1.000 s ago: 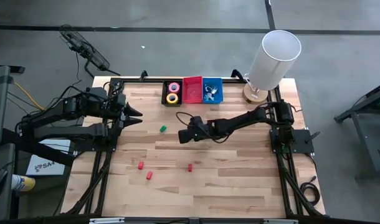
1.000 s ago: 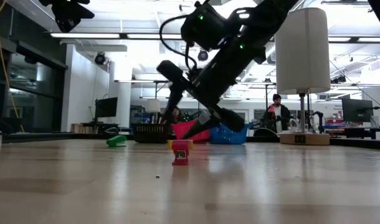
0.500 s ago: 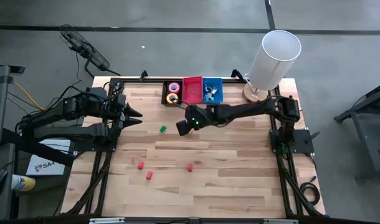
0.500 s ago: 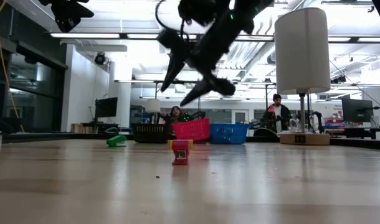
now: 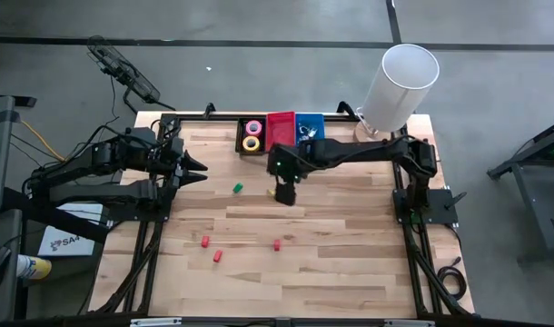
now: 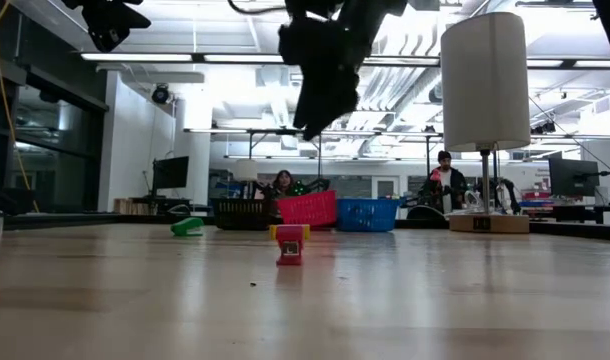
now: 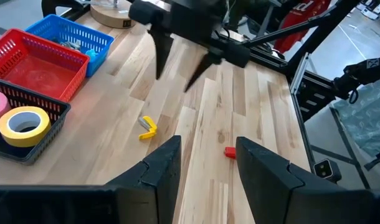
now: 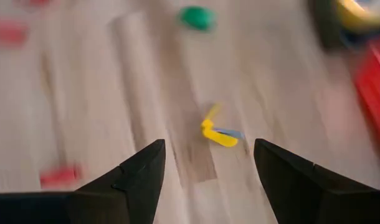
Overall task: Pick and place Stapler, Stapler remover, tape
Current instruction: Put the yellow stapler into the red bin
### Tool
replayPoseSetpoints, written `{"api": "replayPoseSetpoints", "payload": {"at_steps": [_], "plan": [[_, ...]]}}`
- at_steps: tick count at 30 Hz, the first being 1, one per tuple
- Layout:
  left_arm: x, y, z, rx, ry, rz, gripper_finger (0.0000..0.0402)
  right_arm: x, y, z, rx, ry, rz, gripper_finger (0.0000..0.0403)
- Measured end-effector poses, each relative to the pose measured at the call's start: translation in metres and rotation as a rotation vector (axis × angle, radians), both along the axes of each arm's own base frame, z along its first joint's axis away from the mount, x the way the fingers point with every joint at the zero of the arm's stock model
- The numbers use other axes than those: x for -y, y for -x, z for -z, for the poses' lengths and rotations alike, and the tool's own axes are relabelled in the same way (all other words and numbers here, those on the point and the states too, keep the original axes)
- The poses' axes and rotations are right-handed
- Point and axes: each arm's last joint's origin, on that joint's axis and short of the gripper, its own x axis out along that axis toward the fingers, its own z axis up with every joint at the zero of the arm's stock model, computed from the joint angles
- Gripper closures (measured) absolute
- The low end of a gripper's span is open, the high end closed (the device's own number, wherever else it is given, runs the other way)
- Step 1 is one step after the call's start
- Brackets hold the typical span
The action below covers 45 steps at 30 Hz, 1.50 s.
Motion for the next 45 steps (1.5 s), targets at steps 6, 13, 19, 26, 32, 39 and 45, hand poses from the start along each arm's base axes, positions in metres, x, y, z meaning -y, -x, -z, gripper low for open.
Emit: {"api": "replayPoseSetpoints", "payload": {"at_steps": [6,13,19,26,32,39,45], "plan": [[0.0,0.0,0.0,0.0,0.0,0.0,0.025,-0.008,0.002,0.012,-0.035,0.215,-0.404,0.0167],[0.0,0.0,0.0,-0.002,0.011,-0.006,0.025,-0.01,0.007,0.041,-0.044,0.233,-0.542,0.0167],[0.0,0.0,0.0,-0.002,0.016,-0.014,0.025,-0.008,-0.005,0.056,-0.066,0.22,-0.554,0.0167],[-0.001,0.0,0.0,-0.003,0.012,-0.024,0.025,-0.001,-0.027,0.075,-0.13,0.226,-0.6,0.0167],[-0.001,0.0,0.0,-0.005,0.017,-0.039,0.025,0.014,-0.037,0.085,-0.183,0.249,-0.641,0.0167],[-0.001,0.0,0.0,-0.006,0.038,-0.052,0.025,0.02,-0.04,0.105,-0.233,0.241,-0.73,0.0167],[-0.001,0.0,0.0,-0.006,0.041,-0.053,0.025,0.021,-0.038,0.114,-0.249,0.231,-0.755,0.0167]]}}
